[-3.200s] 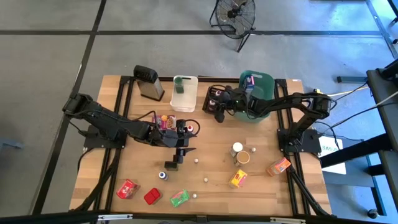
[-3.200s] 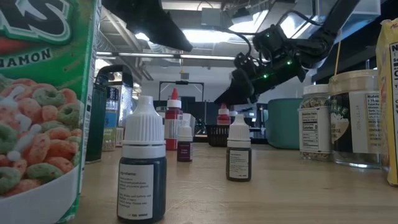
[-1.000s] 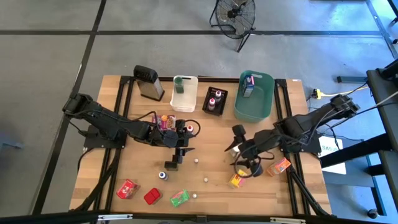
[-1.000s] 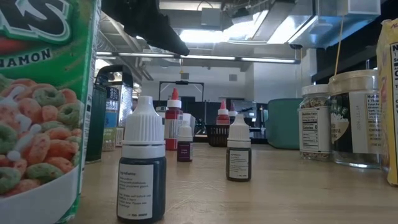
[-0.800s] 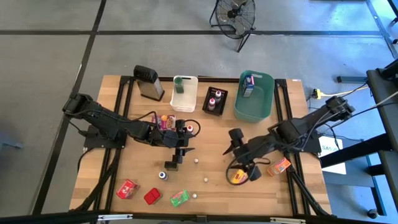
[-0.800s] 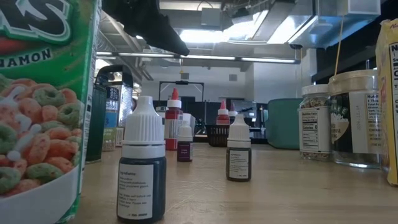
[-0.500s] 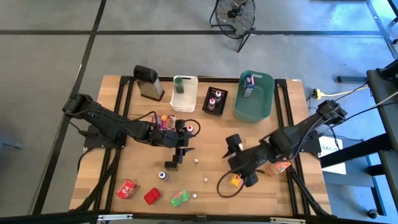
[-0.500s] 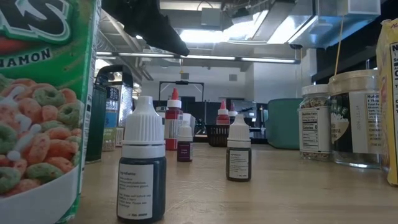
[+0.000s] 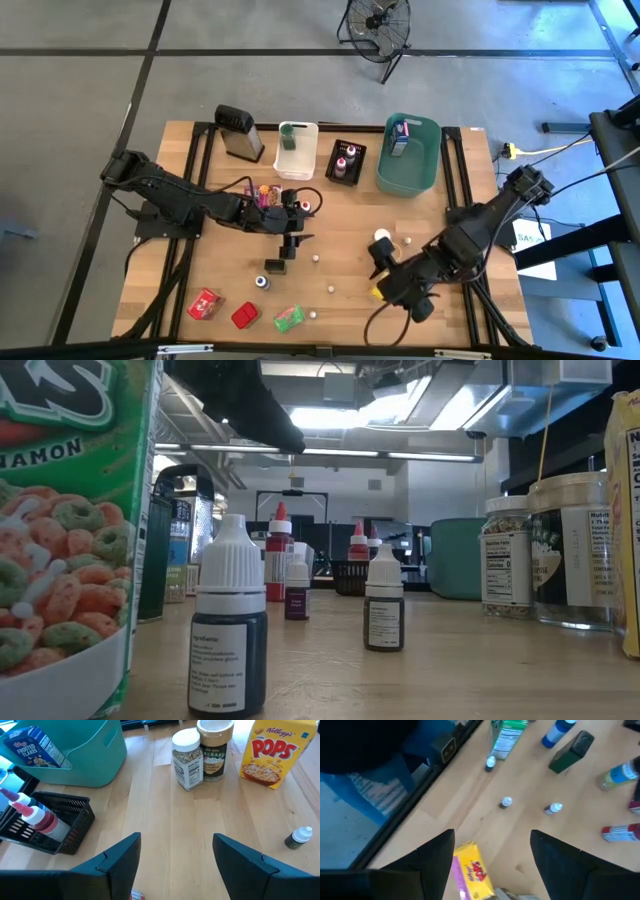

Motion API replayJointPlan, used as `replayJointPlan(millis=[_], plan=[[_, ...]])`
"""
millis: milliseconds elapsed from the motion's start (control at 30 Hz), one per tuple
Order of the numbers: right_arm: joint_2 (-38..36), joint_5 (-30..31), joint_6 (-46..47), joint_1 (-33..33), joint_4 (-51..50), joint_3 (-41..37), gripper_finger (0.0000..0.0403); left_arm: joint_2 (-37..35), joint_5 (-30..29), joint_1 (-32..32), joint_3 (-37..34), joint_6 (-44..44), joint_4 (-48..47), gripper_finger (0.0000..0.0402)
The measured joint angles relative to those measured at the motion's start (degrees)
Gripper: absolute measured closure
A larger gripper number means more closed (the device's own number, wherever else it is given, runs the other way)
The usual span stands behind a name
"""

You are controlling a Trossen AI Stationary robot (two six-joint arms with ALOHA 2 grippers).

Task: Pick & Place Kitchen Items
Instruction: Put the yellow cereal box into the green bin

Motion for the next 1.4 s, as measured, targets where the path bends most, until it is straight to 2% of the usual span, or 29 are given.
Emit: replayJointPlan(millis=[200,467,833,1400], plan=[[2.1,-0.5,0.9,2.1,-0.8,0.0,0.0151,0.0,0.1,0.0,0.0,0.0,0.0,0.016],[6.8,-0.5,3.4,2.2,-7.8,0.0,0.0156,0.0,0.2,0.0,0.0,-0.4,0.0,0.0158],[9.8,-0.5,1.2,1.7,-12.2,0.0,0.0156,0.0,0.2,0.0,0.0,-0.5,0.1,0.0159],[10.5,-2.0,-2.4,0.8,-10.0,-3.0,0.0156,0.0,0.2,0.0,0.0,-0.6,0.5,0.0158]])
